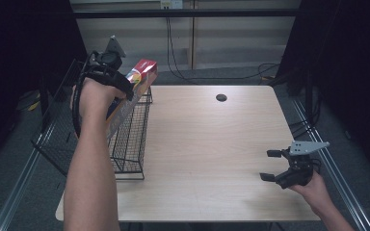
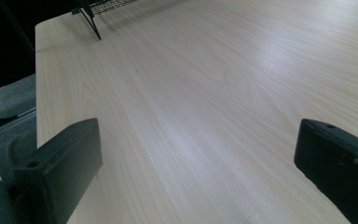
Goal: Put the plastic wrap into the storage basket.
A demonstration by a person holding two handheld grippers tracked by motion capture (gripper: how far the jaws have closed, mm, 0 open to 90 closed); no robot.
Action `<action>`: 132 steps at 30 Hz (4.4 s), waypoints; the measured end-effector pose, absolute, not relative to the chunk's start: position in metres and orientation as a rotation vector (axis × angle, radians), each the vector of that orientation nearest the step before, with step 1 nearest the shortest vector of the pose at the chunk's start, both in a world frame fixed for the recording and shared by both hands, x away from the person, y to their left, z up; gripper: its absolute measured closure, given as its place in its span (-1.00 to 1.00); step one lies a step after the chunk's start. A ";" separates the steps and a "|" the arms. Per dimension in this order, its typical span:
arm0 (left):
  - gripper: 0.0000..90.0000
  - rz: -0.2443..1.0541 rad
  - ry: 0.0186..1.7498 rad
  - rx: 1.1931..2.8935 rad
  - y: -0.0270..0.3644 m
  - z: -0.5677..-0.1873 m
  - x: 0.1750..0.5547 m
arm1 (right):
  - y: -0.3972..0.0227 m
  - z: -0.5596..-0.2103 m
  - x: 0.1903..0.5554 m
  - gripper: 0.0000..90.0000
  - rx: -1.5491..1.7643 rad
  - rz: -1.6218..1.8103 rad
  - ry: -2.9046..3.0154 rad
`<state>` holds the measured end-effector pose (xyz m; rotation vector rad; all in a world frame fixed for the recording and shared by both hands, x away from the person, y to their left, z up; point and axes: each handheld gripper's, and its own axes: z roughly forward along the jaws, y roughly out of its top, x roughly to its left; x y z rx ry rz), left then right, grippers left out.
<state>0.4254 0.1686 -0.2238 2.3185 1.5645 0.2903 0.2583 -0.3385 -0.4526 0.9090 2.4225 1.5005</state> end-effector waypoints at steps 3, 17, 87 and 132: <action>0.00 0.305 1.594 2.279 0.173 -0.222 0.424 | -0.338 -0.453 0.259 -0.98 0.908 1.501 2.423; -0.01 0.368 1.675 2.223 0.199 -0.218 0.419 | -0.337 -0.453 0.259 -0.98 0.907 1.501 2.420; -0.03 0.435 1.994 2.004 0.268 -0.265 0.410 | -0.334 -0.453 0.259 -0.98 0.889 1.514 2.418; -0.71 0.421 1.778 2.070 0.215 -0.259 0.417 | -0.332 -0.453 0.257 -0.98 0.879 1.499 2.434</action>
